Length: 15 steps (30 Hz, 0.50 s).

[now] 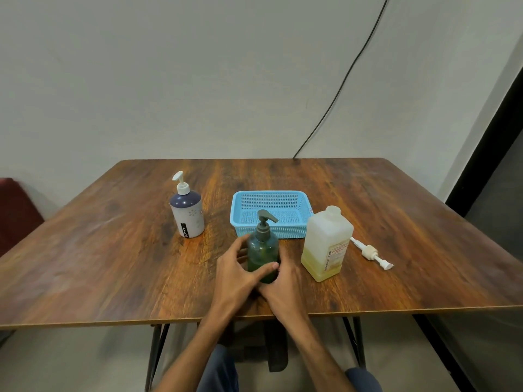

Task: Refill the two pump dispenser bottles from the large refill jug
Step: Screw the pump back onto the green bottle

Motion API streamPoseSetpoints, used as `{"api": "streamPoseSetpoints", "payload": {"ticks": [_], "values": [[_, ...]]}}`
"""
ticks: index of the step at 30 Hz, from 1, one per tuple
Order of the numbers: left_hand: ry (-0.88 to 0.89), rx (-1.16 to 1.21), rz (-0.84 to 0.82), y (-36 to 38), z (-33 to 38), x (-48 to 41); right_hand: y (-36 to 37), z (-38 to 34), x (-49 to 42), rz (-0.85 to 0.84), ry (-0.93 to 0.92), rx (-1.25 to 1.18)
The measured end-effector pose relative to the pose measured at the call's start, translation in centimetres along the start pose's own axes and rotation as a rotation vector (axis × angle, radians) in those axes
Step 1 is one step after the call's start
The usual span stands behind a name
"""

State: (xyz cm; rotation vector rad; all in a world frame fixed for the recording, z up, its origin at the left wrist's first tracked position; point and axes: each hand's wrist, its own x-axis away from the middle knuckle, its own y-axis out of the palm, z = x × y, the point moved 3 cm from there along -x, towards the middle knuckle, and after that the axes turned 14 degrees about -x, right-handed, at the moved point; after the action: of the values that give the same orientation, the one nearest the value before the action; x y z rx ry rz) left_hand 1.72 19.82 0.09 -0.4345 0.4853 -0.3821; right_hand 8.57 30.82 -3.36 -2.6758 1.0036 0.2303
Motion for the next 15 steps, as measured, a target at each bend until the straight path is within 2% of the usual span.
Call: {"api": "streamPoseSetpoints", "payload": {"ticks": [6,11,15], "values": [[0.042,0.022,0.018,-1.1,0.9,-1.9,0.0,0.2,-0.2,-0.035,0.04,-0.015],[0.049,0.058,0.071,-2.9,2.5,-6.4,0.3,0.6,-0.1,-0.033,0.051,0.047],[0.042,-0.001,0.064,-3.4,2.6,-10.7,0.3,0.7,-0.3,-0.05,0.073,0.066]]}}
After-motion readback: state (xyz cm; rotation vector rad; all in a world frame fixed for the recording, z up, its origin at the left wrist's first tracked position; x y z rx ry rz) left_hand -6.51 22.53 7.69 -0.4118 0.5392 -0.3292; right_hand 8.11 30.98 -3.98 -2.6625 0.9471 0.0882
